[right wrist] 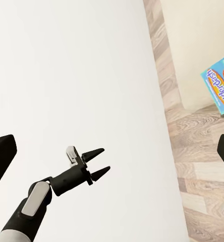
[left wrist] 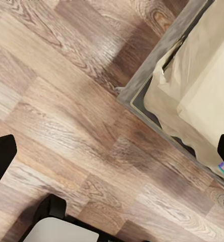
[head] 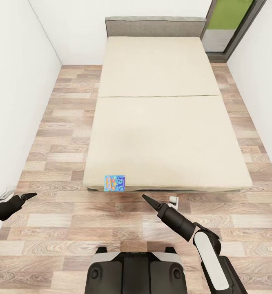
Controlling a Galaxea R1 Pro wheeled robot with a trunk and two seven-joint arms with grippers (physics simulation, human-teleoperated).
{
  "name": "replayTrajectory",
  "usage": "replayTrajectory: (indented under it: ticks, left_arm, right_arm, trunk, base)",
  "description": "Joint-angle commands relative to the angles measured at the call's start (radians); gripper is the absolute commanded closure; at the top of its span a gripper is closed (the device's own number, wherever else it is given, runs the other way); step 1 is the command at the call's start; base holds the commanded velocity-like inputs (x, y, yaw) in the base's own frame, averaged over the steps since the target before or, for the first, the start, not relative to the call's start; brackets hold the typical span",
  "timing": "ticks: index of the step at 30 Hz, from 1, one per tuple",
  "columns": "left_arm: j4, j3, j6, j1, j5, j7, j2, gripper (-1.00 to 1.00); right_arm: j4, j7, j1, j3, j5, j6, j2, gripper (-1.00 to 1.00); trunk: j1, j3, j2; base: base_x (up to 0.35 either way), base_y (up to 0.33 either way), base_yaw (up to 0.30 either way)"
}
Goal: Put all the toys in the child's room - the three board games (two on the bed and one on the table), the two jigsaw puzzles on the table, and the tennis ball on the table - inside the toy box on the table in the child's room.
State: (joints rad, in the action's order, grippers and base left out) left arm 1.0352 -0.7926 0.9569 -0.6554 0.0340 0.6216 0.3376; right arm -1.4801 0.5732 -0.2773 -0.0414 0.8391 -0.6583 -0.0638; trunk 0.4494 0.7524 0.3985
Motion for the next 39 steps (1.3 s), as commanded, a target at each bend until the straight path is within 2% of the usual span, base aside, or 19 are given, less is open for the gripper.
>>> replayTrajectory:
  ticks: [1, 23, 39]
  left_arm:
    - [0.0, -0.002, 0.008, -0.001, 0.003, 0.001, 0.0, -1.0]
    - [0.0, -0.002, 0.008, -0.001, 0.004, 0.001, 0.0, -1.0]
    - [0.0, -0.001, 0.008, -0.001, 0.005, 0.002, -0.001, -1.0]
  right_arm:
    - [0.0, -0.001, 0.0, 0.001, 0.006, -0.007, -0.001, -1.0]
    - [0.001, -0.001, 0.0, 0.001, 0.005, -0.007, -0.001, -1.0]
    - [0.001, -0.001, 0.0, 0.0, 0.008, 0.014, -0.001, -1.0]
  trunk:
    - [0.001, -0.001, 0.001]
    - [0.001, -0.037, 0.001]
    - [0.001, -0.063, 0.001]
  base:
    - [0.0, 0.0, 0.071]
    - [0.0, 0.0, 0.069]
    - [0.0, 0.0, 0.005]
